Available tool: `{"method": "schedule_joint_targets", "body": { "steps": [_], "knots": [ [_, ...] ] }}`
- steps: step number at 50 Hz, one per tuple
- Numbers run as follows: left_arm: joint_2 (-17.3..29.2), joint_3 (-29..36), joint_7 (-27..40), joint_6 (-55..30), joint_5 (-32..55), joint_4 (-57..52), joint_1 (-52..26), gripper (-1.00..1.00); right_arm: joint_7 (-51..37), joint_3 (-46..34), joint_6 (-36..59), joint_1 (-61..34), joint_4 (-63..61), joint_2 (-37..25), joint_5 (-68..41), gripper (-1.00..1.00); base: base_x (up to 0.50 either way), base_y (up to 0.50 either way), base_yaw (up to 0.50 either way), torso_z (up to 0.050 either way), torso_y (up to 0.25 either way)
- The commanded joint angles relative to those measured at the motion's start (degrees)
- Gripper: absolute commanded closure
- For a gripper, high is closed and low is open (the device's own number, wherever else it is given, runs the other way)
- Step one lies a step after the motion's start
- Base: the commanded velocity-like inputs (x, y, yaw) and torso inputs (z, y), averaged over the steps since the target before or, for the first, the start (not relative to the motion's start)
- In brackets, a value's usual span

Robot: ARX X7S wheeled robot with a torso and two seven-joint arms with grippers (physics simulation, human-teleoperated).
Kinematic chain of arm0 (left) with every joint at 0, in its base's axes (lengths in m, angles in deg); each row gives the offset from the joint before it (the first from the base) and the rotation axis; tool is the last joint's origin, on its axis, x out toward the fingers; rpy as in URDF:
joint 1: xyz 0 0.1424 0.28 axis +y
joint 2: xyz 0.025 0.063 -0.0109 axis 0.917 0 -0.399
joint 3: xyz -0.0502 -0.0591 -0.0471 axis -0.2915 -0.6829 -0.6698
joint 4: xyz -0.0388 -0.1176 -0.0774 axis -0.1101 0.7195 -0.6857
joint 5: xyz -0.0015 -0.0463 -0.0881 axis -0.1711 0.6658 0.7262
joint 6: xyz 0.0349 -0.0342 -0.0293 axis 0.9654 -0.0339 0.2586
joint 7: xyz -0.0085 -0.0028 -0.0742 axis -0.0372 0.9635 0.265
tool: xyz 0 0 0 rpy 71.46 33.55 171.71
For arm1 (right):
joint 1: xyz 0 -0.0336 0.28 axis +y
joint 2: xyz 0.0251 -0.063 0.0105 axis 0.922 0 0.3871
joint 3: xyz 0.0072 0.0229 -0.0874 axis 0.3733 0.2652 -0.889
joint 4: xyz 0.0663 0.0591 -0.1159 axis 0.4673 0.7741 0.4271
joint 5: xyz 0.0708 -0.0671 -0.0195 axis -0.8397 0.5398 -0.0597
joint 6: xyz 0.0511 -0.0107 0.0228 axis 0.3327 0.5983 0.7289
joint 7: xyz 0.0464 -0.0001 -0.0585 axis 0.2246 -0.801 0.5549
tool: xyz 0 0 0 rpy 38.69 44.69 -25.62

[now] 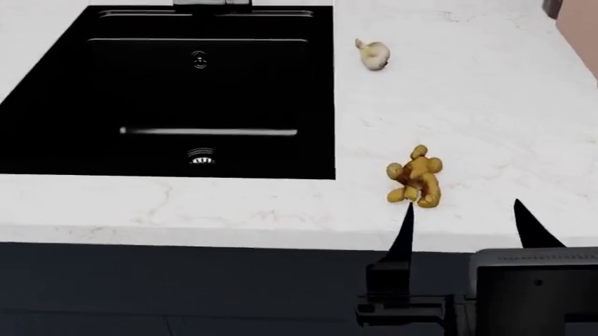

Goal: Pick the ginger from the counter and place it in the sink

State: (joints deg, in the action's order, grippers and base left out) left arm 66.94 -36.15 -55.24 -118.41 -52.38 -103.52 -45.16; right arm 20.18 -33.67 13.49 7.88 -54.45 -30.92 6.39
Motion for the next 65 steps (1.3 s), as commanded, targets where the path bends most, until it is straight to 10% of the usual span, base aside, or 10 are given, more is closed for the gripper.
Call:
{"method": "schedule_joint_targets", "body": {
  "steps": [1, 51, 60, 65],
  "knots": [
    [0.27, -1.56, 0.75, -1.53, 0.39, -1.38, -0.15, -1.0, 0.67, 1.82, 2.34, -0.54, -2.37, 0.12, -2.47, -1.0, 0.2, 0.43, 0.0, 0.0, 0.0],
    [0.44, 1.16, 1.55, -1.46, 1.04, -0.77, -1.28, -1.0, 0.39, 5.59, 0.1, 3.08, -5.42, -0.28, -5.99, -1.0, 0.34, 0.19, 0.0, 0.0, 0.0],
    [0.29, 1.07, 1.51, -0.78, 1.05, -0.19, -0.82, -1.0, -3.33, 9.45, 12.89, -0.63, -10.35, -2.5, -7.65, -1.0, 0.0, 0.0, 0.0, 0.0, 0.0],
    [0.36, 1.35, 1.46, -0.31, 0.97, 0.38, -0.76, -1.0, -15.94, 19.57, 21.53, -4.55, -12.24, -10.49, -27.69, -1.0, 0.0, 0.0, 0.0, 0.0, 0.0]
  ]
}}
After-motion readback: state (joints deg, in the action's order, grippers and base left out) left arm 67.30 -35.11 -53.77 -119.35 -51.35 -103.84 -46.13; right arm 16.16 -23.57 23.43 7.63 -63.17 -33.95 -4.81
